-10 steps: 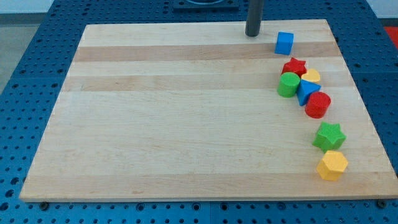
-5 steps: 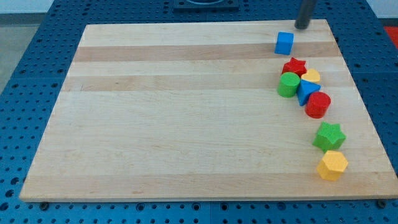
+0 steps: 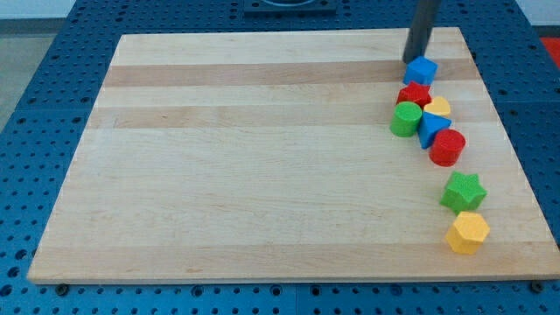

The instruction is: Move the blue cube to the right of the red star

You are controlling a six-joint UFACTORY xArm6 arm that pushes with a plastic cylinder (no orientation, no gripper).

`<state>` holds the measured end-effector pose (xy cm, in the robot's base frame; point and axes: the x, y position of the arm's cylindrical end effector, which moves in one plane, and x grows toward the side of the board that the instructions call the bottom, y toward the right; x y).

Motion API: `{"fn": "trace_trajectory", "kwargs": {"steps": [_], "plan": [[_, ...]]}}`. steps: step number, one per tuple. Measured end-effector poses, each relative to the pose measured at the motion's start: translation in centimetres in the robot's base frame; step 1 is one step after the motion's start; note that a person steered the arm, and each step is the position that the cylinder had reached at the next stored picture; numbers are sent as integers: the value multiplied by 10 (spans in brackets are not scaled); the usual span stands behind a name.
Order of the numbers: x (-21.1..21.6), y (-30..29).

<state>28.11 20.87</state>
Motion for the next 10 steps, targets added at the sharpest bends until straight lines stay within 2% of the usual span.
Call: {"fn": "trace_trajectory", "kwargs": {"steps": [2, 3, 4, 5, 7, 10], "plan": [[37, 45], [41, 45], [29, 45], [-39, 40], [9, 28], [46, 45]]}}
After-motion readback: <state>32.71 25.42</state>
